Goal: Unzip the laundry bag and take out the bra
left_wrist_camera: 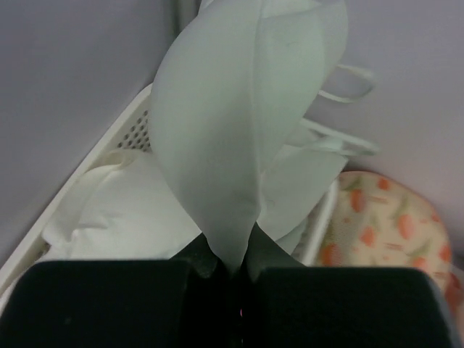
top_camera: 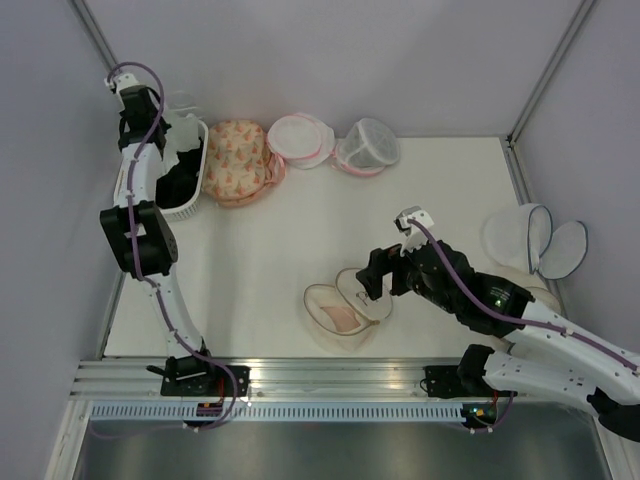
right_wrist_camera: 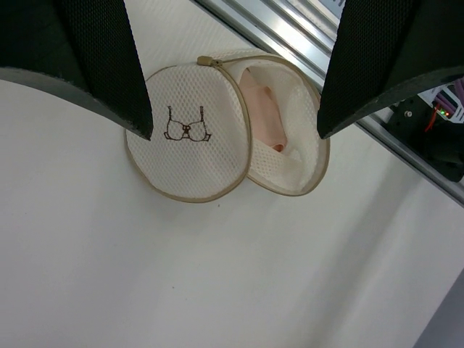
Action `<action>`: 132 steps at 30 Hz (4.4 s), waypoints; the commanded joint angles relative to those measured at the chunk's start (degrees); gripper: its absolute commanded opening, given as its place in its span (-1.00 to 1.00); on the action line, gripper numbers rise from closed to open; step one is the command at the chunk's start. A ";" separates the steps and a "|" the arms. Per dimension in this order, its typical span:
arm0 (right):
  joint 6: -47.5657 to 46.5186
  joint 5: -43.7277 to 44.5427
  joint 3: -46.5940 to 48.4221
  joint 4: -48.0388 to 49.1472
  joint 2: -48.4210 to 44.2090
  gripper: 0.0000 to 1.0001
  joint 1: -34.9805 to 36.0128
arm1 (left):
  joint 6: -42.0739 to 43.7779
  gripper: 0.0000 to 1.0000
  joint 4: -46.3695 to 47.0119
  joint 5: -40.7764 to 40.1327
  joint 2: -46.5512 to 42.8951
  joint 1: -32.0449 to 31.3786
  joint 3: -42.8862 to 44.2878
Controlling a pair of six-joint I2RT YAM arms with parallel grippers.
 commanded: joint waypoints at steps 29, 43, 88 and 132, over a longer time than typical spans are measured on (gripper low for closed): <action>9.13 12.33 -3.80 -6.77 -1.71 0.96 -0.39 | -14.92 0.99 -2.83 24.19 -47.50 -16.80 -47.73; 14.94 11.54 -8.55 -7.66 -7.60 0.96 -0.39 | -8.51 0.61 -7.75 31.00 -48.85 -56.63 -64.63; 14.41 8.64 -11.10 -6.43 -6.64 0.92 -0.30 | -27.39 0.23 3.41 -0.01 -22.14 -80.99 -65.68; 16.08 -2.69 -17.68 7.52 0.56 0.71 -0.39 | -33.28 -0.96 -6.79 -13.28 -49.72 -82.31 -62.25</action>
